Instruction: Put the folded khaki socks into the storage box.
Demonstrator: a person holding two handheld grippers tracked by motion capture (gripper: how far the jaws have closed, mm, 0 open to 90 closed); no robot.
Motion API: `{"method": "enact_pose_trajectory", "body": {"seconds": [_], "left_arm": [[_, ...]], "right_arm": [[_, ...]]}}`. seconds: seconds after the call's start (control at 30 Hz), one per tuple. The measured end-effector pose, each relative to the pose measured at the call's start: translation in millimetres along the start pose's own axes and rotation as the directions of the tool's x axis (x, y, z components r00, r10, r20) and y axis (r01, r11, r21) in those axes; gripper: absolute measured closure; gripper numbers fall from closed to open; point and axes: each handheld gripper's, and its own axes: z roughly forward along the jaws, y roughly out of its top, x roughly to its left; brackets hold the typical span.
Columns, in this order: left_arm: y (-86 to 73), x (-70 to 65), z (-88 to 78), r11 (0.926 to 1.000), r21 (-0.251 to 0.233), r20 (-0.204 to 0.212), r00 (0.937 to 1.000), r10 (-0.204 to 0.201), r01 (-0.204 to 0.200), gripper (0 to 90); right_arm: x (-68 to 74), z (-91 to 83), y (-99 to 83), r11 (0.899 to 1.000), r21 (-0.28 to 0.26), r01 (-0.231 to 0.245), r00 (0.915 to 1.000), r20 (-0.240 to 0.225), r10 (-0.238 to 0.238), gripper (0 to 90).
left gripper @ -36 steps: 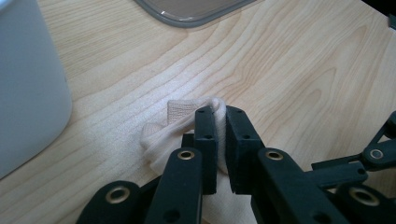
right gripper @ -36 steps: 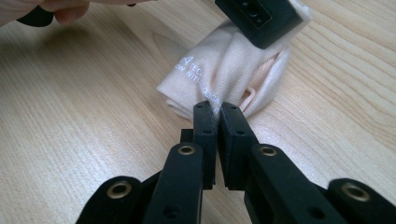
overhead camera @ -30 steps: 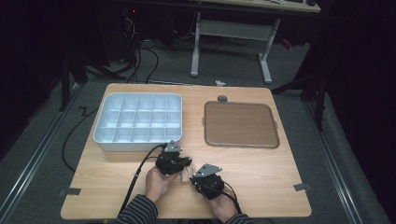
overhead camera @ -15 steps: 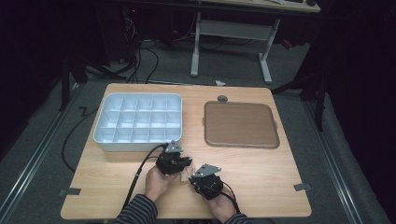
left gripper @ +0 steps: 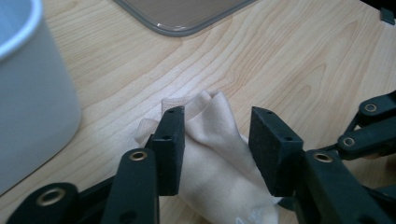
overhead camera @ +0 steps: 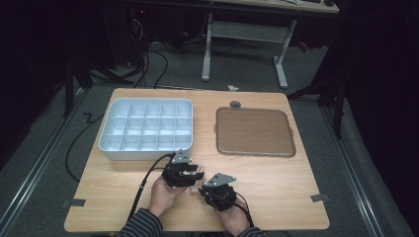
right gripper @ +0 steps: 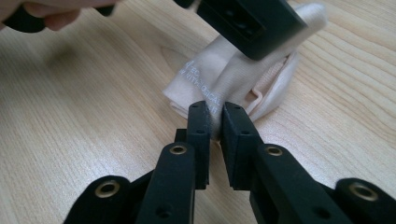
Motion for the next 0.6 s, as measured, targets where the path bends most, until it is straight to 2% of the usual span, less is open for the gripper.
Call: {"method": "enact_pose_trajectory", "body": {"seconds": [0.07, 0.17, 0.27, 0.43, 0.6], "left_arm": [[-1.2, 0.8, -4.8, 0.9999, -0.005, -0.011, 0.9999, -0.012, 0.012, 52.5], [-5.1, 3.1, -10.1, 0.9984, -0.024, -0.022, 0.9984, -0.052, 0.052, 50.1], [-9.4, 7.4, -11.5, 0.9957, -0.015, -0.027, 0.9955, -0.091, 0.091, 47.4], [-11.1, 9.4, -7.0, 0.9897, -0.013, -0.033, 0.9892, -0.143, 0.142, 40.4], [-11.0, 9.8, -2.5, 0.986, 0.0, -0.041, 0.9851, -0.167, 0.167, 36.3]], "right_arm": [[0.7, 0.1, 0.0, 1.0, -0.005, -0.002, 1.0, -0.002, 0.002, 79.2], [1.4, -1.6, 0.4, 1.0, -0.017, -0.004, 1.0, -0.004, 0.004, 74.9], [0.4, -3.0, 0.2, 1.0, -0.027, -0.014, 0.9998, -0.015, 0.013, 72.8], [-2.8, -12.0, -1.6, 0.998, -0.053, -0.037, 0.9991, -0.023, 0.036, 68.0], [-7.4, -21.7, -5.2, 0.996, -0.079, -0.04, 0.9992, -0.008, 0.04, 66.0]]}}
